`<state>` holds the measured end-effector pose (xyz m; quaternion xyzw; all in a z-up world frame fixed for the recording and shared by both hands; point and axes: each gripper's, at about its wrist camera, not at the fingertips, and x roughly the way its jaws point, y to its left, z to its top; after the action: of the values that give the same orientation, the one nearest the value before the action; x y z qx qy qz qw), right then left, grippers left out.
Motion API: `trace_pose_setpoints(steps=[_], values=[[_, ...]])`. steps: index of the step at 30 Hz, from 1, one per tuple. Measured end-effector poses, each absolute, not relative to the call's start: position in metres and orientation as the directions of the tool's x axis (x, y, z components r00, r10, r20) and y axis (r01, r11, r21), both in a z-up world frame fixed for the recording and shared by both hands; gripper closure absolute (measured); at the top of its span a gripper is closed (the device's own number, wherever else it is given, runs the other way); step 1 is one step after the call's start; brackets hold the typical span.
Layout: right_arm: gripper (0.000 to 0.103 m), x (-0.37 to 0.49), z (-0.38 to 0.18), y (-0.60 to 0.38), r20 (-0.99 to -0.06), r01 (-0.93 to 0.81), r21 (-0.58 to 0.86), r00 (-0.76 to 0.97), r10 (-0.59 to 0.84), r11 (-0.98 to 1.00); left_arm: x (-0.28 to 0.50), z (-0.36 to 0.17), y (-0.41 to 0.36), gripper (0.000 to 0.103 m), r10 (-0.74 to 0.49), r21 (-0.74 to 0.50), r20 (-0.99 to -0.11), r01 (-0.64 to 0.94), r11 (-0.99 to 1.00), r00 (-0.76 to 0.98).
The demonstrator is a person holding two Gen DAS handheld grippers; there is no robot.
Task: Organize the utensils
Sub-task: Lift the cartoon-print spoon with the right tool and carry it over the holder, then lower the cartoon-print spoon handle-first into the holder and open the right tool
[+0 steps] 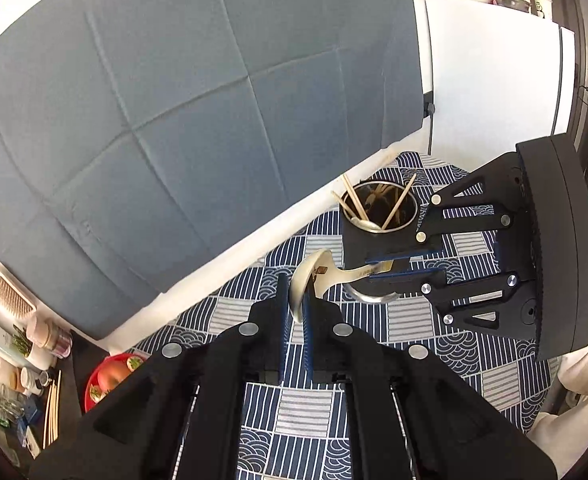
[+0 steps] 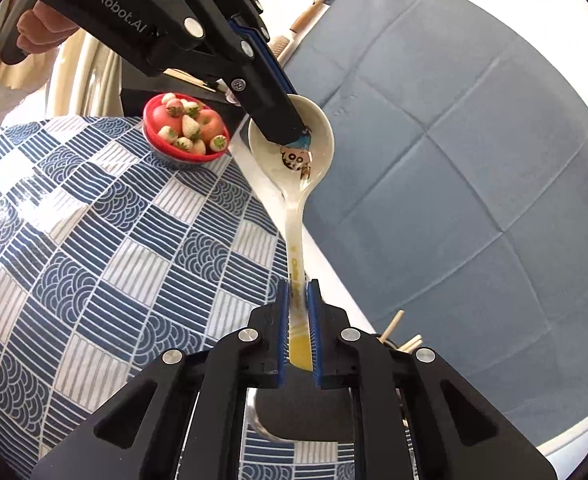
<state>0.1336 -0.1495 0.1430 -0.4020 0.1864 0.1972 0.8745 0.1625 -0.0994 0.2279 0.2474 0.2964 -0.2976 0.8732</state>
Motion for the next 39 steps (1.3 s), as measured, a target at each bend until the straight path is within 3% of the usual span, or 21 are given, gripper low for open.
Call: trace_pose_setpoints(steps=[13, 24, 33, 39], values=[[0.094, 0.166, 0.181, -0.203, -0.429, -0.442, -0.593, 0.881, 0.200, 0.673, 0.190, 0.268, -0.159, 0.095, -0.375, 0.332, -0.650, 0.690, 0.643, 0.662], [0.094, 0.197, 0.158, -0.245, -0.441, -0.447, -0.438, 0.863, 0.246, 0.780, 0.225, 0.250, -0.211, 0.093, -0.358, 0.376, -0.699, 0.744, 0.552, 0.619], [0.094, 0.211, 0.135, -0.264, -0.506, -0.457, -0.370, 0.829, 0.238, 0.809, 0.239, 0.224, -0.230, 0.093, -0.375, 0.345, -0.739, 0.792, 0.503, 0.559], [0.094, 0.216, 0.126, -0.265, -0.611, -0.481, -0.392, 0.773, 0.169, 0.784, 0.249, 0.205, -0.231, 0.094, -0.390, 0.285, -0.773, 0.823, 0.492, 0.500]])
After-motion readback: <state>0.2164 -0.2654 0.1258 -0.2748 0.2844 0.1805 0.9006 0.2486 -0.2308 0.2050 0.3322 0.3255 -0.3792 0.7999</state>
